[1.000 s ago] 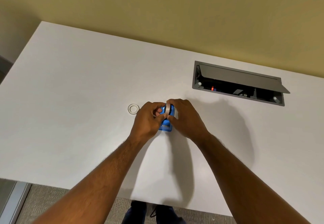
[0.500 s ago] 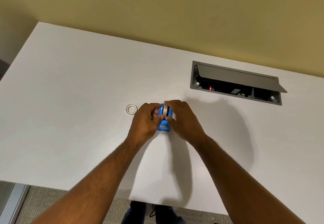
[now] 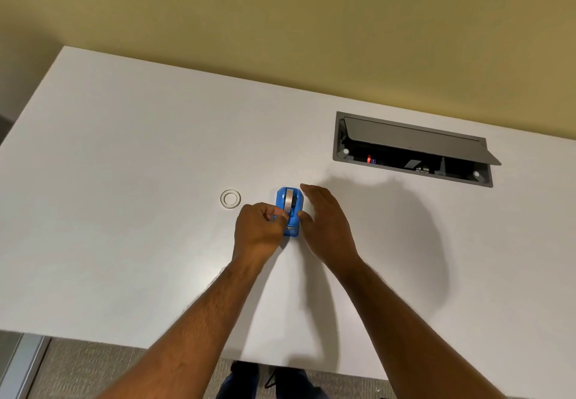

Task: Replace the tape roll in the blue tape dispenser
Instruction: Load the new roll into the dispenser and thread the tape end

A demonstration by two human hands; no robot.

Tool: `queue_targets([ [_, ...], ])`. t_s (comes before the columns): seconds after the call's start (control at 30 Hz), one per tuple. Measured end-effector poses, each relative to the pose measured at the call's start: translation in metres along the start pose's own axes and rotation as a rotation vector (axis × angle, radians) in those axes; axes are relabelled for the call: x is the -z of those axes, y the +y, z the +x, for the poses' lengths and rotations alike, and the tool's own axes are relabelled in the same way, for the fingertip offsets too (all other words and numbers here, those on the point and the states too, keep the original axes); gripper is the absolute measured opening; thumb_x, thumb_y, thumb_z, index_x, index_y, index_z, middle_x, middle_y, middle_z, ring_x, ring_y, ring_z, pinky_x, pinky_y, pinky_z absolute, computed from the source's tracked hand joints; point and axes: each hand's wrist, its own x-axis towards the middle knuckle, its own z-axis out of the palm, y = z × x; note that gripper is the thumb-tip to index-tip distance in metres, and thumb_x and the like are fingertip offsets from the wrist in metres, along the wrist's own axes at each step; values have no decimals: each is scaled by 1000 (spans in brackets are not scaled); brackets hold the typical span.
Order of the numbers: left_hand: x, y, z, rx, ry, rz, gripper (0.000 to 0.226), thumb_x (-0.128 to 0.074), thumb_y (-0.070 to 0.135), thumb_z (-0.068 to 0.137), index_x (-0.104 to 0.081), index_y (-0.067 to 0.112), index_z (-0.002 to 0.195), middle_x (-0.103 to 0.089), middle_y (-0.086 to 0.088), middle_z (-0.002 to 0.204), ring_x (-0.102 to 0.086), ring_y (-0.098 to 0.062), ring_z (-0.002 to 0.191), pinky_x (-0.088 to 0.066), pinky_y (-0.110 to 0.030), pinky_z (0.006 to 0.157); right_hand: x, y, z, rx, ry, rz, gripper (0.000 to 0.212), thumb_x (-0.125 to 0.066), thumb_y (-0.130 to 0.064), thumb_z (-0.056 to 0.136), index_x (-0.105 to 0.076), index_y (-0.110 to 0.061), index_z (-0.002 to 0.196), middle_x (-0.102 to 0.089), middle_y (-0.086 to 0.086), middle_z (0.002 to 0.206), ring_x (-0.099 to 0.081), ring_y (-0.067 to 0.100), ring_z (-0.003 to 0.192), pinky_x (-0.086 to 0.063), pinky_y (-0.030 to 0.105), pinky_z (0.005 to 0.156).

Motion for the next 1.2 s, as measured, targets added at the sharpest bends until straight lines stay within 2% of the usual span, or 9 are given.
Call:
queue_targets([
  [0.07, 4, -1, 3, -22, 20, 38, 10, -68, 12, 85, -75, 19, 88, -73, -7, 91, -70, -25, 85, -57, -35, 72, 1, -11, -7, -170, 161, 115, 31, -60, -11, 94, -63, -21, 124, -65, -3, 118, -62, 11, 100, -47, 14, 84],
  [0.13, 11, -3, 8, -112, 21, 88, 19, -65, 9, 85, -71, 22, 98, -66, -6, 102, -65, -21, 90, -57, -37, 79, 2, -23, -11, -427, 220, 351, 12, -60, -15, 94, -69, -22, 98, -72, -5, 91, -67, 13, 79, -54, 21, 66],
  [0.2, 22, -2, 16, -309, -50, 127, 37, -61, 0, 81, -66, 21, 112, -58, -3, 113, -60, -18, 100, -52, -33, 86, 2, -33, -13, -675, 173, 674, 12, -62, -15, 93, -69, -17, 83, -69, -5, 62, -64, 12, 54, -54, 25, 49],
  [0.27, 31, 5, 31, -538, -223, 232, 57, -61, -4, 76, -60, 15, 129, -55, -5, 130, -53, -22, 121, -45, -35, 103, 3, -41, -14, -843, 97, 884, 12, -64, -13, 92, -68, -9, 81, -62, -3, 47, -54, 9, 37, -45, 21, 39],
  [0.4, 39, 32, 67, -677, -601, 643, 84, -72, -3, 74, -45, 24, 149, -40, -2, 158, -33, -20, 147, -34, -39, 118, -1, -51, -9, -988, 14, 1016, 12, -70, -13, 91, -70, -2, 92, -61, -1, 45, -49, 9, 33, -36, 18, 35],
  [0.53, 34, 51, 86, -735, -793, 803, 79, -74, -3, 77, -48, 24, 146, -44, -1, 154, -40, -20, 142, -36, -33, 114, -7, -55, -4, -1037, 33, 1062, 17, -72, -14, 90, -71, 2, 96, -64, 0, 47, -49, 9, 34, -35, 16, 35],
  [0.63, 30, 54, 88, -744, -839, 799, 67, -78, 8, 82, -52, 22, 143, -49, -1, 148, -48, -19, 134, -40, -27, 109, -9, -59, 0, -1056, 48, 1099, 14, -73, -13, 89, -69, 1, 90, -66, 2, 49, -50, 9, 34, -35, 15, 35],
  [0.8, 29, 54, 89, -735, -871, 777, 54, -79, 19, 85, -59, 20, 136, -57, 1, 140, -55, -18, 128, -47, -36, 109, -11, -63, 7, -1089, 84, 1122, 15, -72, -14, 92, -66, -5, 82, -66, 1, 47, -49, 8, 30, -35, 14, 33],
  [1.2, 31, 53, 97, -675, -902, 769, 64, -82, 16, 82, -54, 30, 138, -54, 10, 140, -53, -12, 126, -45, -32, 110, -21, -67, -7, -1089, 152, 1028, 13, -68, -13, 92, -67, -6, 80, -62, 3, 54, -50, 10, 37, -39, 21, 38],
])
